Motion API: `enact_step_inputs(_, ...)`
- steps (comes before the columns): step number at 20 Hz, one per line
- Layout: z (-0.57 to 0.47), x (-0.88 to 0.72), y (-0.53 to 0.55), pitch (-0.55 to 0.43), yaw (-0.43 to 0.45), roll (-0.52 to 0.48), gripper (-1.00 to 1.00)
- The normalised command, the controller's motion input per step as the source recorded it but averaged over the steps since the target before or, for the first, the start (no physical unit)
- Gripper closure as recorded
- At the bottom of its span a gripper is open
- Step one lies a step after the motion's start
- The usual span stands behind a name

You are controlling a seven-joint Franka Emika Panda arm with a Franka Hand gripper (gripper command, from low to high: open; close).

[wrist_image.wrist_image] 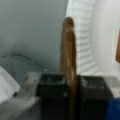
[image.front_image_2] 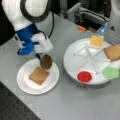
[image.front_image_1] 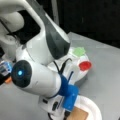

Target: Ingredient selection for cheeseburger or sandwich

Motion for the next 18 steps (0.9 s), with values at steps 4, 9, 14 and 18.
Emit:
enact_step_inputs(4, 0.08, 0.51, -0.14, 0.165, 0.026, 0.018, 1.0)
enact_step_inputs(9, 0.03, 0.49, -0.22, 0.159, 0.04, 0.045, 1.0)
enact_step_inputs(14, -0.01, 0.47, -0.28, 0.141, 0.057, 0.05, 1.0)
enact_step_inputs(18, 0.02, 0.37, -0.3, 0.141, 0.076, 0.048, 1.0)
